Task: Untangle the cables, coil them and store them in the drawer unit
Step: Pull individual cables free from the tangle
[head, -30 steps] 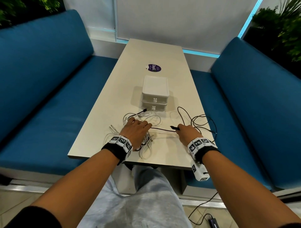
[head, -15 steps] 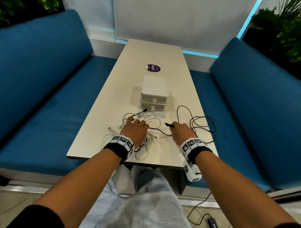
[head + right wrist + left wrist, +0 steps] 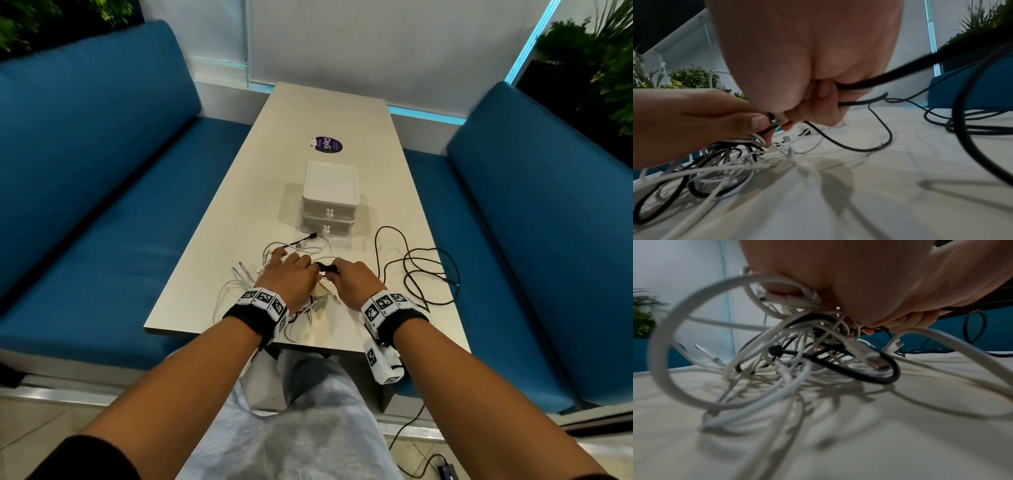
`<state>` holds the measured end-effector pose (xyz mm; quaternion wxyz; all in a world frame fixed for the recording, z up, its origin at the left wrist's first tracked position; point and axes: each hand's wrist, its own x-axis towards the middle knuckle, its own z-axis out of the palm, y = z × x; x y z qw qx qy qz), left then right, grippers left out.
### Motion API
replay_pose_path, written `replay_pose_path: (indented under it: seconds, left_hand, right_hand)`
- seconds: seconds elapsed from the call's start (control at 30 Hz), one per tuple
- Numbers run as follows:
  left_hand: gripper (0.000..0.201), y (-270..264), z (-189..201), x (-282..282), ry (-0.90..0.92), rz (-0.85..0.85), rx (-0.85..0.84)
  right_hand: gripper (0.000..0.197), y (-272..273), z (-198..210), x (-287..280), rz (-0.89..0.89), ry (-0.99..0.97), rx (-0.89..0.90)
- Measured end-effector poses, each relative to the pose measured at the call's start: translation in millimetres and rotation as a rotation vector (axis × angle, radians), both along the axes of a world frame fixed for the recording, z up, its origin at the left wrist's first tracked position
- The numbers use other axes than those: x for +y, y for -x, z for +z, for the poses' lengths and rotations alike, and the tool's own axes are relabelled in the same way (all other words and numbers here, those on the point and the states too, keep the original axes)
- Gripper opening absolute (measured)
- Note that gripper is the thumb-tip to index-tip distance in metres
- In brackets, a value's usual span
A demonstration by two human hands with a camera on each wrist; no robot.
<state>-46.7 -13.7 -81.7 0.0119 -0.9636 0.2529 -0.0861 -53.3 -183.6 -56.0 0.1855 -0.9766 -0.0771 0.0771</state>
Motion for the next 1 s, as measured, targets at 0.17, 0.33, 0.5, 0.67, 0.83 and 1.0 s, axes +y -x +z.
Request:
replay_pose_path:
  seconds: [0.17,0.33,0.5,0.67,0.83,1.0]
  left_hand:
    - [0.024,-3,0,-3,-0.001,0.065,0.035]
    - [0.023,-4,3,-7,-0.021,0.045,0.045]
    - [0.029,-4,4,-6,-0.029,0.041,-0.001]
    - [0.024,-7,5,-5,-0.009,0.043,-0.001]
    - [0.021,-4,1,-3,0.000,0.037,-0.024]
    - [0.037,-6,-1,5,0.052,0.102,0.026]
  right_hand:
    - [0.029,1,2,-16,-0.019,0.084,0.020]
    - [0.028,6,3,-25,-0.049,0.131,0.013]
    - [0.024,4,9,-18,-0.041,0.037,-0.022]
    - [0.025,2,10,-6,-0.005,-0.008,-0.027]
    - [0.024,2,11,-10,-0.018,0.093,-0.063]
    - [0.021,0,18,-45,-0.186,0.125,-0.089]
